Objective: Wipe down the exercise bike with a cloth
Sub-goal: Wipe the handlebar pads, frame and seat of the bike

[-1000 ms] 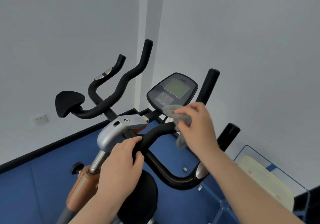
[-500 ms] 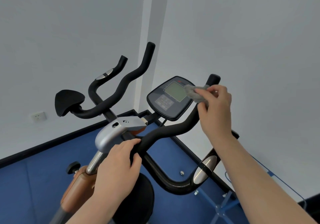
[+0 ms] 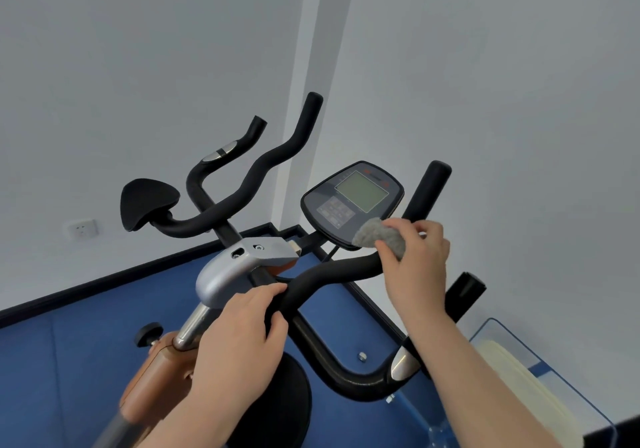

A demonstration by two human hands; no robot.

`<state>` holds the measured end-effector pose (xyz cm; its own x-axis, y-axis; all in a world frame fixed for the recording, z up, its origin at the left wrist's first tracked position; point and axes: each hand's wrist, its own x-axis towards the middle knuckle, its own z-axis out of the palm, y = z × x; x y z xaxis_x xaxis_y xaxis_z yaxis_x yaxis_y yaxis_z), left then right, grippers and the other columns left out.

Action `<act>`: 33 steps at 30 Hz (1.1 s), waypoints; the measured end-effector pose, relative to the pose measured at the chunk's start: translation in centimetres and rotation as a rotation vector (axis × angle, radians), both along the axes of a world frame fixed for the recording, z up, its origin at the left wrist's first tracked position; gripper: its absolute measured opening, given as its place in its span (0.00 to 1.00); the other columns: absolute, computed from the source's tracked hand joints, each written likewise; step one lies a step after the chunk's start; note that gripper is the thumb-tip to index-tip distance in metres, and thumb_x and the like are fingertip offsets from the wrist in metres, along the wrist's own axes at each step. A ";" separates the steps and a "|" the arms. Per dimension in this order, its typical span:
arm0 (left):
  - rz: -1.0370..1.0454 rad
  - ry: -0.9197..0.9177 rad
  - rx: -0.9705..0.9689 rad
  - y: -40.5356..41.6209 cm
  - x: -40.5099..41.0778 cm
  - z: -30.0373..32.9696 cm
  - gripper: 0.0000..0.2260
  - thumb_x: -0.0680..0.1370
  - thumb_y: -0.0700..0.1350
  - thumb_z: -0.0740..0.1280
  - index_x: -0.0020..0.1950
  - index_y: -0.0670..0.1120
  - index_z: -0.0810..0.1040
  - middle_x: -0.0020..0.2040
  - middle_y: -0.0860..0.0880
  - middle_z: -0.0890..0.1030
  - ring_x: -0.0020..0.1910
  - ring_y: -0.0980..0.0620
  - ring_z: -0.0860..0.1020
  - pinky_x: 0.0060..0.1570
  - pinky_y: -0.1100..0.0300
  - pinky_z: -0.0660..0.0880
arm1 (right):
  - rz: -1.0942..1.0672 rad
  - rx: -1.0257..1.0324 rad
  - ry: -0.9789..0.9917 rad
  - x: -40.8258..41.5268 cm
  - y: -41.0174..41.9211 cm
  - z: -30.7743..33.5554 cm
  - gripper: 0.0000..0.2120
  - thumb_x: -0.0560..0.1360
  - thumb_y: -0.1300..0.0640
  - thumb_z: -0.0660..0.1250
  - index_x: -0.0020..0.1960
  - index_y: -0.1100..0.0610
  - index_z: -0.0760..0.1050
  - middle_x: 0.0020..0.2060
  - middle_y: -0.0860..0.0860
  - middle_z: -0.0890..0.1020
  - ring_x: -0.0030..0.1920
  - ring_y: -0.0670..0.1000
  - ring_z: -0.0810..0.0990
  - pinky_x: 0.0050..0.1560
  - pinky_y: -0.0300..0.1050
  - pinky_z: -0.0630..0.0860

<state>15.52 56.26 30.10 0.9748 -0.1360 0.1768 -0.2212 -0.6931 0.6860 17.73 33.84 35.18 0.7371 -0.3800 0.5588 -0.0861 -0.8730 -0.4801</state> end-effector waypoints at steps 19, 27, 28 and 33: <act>-0.007 0.016 0.009 0.0 0.0 0.0 0.17 0.78 0.52 0.60 0.66 0.65 0.69 0.49 0.62 0.74 0.45 0.67 0.72 0.34 0.69 0.64 | -0.005 -0.046 0.082 0.3 1.0 1.5 0.04 0.77 0.55 0.67 0.50 0.54 0.76 0.50 0.48 0.70 0.50 0.52 0.73 0.40 0.41 0.69; -0.015 -0.002 0.006 0.2 -0.2 -0.1 0.18 0.78 0.51 0.60 0.67 0.64 0.69 0.47 0.64 0.72 0.46 0.64 0.72 0.36 0.69 0.64 | -0.012 0.011 0.016 -0.7 1.6 0.7 0.06 0.78 0.53 0.65 0.53 0.54 0.72 0.48 0.47 0.69 0.44 0.52 0.75 0.39 0.42 0.69; -0.017 -0.008 0.010 0.2 -0.2 -0.2 0.17 0.79 0.51 0.60 0.67 0.64 0.69 0.48 0.64 0.73 0.46 0.63 0.72 0.36 0.68 0.65 | 0.005 0.015 0.019 -1.4 2.6 -0.1 0.06 0.78 0.53 0.65 0.53 0.53 0.70 0.48 0.47 0.68 0.42 0.51 0.75 0.38 0.42 0.70; -0.009 -0.035 0.007 0.2 -0.2 -0.4 0.17 0.78 0.50 0.59 0.66 0.63 0.71 0.52 0.66 0.74 0.46 0.63 0.72 0.38 0.67 0.66 | 0.227 -0.012 0.082 -1.7 4.5 -1.2 0.08 0.76 0.52 0.68 0.52 0.47 0.70 0.47 0.42 0.70 0.38 0.38 0.71 0.33 0.28 0.65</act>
<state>15.32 56.45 29.74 0.9668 -0.1463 0.2097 -0.2513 -0.6955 0.6731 16.01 38.33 33.95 0.8458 -0.1931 0.4973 0.0752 -0.8798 -0.4694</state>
